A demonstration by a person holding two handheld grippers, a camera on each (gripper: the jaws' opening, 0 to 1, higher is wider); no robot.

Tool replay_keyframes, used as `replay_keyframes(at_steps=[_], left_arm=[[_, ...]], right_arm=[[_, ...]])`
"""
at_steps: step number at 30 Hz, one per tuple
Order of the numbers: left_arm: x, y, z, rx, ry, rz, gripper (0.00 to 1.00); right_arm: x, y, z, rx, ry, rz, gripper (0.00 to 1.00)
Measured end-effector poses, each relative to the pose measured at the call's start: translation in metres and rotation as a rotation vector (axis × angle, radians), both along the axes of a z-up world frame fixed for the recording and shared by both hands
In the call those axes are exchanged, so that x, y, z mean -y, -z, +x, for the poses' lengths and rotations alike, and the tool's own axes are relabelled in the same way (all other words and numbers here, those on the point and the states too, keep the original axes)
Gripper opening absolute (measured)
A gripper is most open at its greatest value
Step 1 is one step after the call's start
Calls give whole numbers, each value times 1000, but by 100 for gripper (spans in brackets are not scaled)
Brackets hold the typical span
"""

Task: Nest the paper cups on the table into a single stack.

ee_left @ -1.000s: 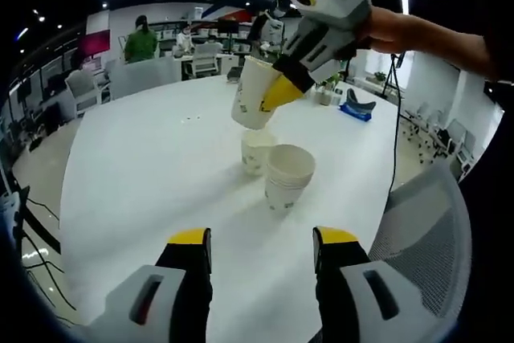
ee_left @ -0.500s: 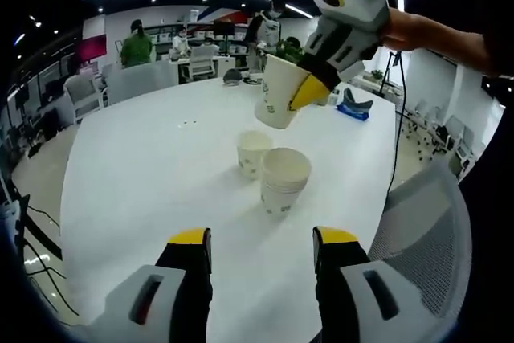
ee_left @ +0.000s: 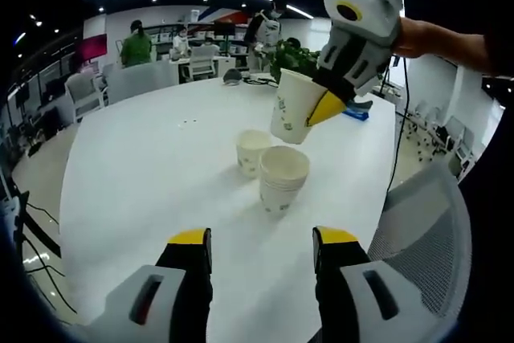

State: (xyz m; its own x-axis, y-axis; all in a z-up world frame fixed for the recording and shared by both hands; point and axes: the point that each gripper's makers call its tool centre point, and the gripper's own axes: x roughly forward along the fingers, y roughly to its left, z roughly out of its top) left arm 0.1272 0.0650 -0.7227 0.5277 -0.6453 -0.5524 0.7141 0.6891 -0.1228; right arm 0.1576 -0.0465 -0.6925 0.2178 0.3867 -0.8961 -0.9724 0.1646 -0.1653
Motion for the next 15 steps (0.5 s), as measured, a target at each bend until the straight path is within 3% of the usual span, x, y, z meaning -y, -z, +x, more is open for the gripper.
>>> replay_keyframes(at_steps=[15], left_arm=[[-6, 4, -5, -7, -2, 10, 50]], right_arm=[[-12, 14, -9, -30, -44, -19, 0]])
